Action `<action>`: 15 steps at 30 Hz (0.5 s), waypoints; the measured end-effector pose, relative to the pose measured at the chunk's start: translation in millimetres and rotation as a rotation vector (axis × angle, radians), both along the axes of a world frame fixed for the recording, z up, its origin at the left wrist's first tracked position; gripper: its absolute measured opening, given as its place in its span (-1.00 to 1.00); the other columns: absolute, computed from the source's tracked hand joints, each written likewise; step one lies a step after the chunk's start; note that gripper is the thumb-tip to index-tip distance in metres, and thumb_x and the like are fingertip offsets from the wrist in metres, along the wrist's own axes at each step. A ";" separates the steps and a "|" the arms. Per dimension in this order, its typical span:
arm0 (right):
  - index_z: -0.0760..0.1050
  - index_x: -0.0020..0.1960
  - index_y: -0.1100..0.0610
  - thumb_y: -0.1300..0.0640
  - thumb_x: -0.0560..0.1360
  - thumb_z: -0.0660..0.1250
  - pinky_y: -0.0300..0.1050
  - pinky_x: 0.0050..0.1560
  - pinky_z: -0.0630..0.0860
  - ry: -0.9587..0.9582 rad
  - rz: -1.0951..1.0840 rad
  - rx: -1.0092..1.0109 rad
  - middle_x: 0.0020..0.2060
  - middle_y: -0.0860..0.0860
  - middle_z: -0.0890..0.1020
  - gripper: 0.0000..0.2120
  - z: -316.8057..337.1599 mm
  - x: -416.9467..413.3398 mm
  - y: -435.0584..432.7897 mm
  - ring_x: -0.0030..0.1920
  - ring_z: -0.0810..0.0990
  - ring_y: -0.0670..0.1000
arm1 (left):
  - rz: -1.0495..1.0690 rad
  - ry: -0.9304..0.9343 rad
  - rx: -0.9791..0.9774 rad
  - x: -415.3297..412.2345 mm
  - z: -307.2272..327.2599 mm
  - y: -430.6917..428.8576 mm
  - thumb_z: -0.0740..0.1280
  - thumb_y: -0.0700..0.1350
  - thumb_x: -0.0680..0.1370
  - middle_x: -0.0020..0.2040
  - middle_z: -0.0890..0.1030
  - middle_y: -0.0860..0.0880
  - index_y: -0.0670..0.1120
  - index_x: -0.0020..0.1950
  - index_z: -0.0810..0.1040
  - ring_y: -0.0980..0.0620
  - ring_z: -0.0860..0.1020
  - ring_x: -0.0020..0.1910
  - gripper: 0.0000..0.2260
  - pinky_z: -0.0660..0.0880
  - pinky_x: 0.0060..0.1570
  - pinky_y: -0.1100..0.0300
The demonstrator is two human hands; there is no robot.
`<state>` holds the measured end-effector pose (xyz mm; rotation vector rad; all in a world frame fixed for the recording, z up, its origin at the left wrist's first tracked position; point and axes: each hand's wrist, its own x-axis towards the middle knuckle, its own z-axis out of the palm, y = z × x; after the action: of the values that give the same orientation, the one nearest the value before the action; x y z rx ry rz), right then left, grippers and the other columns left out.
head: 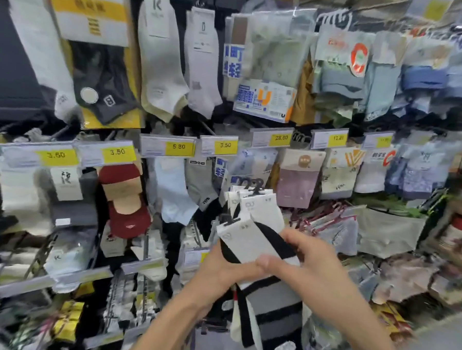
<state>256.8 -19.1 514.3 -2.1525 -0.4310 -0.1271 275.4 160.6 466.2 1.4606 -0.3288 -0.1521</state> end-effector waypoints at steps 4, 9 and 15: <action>0.58 0.12 -0.21 -0.12 0.46 0.40 -0.26 -0.11 0.60 0.090 0.083 0.370 0.03 -0.14 0.71 -0.77 -14.8 12.4 22.1 0.01 0.69 -0.12 | 0.083 0.155 -0.113 2.9 -12.7 31.0 0.59 0.05 0.16 0.06 0.73 0.03 0.09 0.18 0.62 0.05 0.68 0.06 -0.41 0.61 -0.03 0.20; 0.59 0.18 -0.17 -0.06 0.46 0.41 -0.23 -0.16 0.62 0.186 -0.014 0.633 0.06 -0.05 0.72 -0.71 -38.1 28.6 37.5 0.02 0.72 -0.01 | 0.152 0.428 -0.188 3.1 -30.9 51.2 0.60 0.21 0.05 0.12 0.70 -0.11 -0.06 0.28 0.59 -0.12 0.65 0.13 -0.16 0.54 0.14 -0.05; 0.50 0.29 0.34 0.25 0.60 0.23 -0.19 -0.13 0.56 0.384 -0.085 0.773 0.06 0.15 0.70 -0.69 -42.3 42.0 20.1 0.10 0.67 0.11 | 0.253 0.496 -0.228 16.9 -47.9 62.9 0.56 0.16 0.06 0.07 0.72 -0.08 -0.01 0.29 0.56 -0.11 0.69 0.06 -0.19 0.59 0.07 -0.03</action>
<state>298.8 1.0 471.9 -1.3844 -0.0409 0.0687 292.3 223.5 418.3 1.1793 0.2357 -0.2557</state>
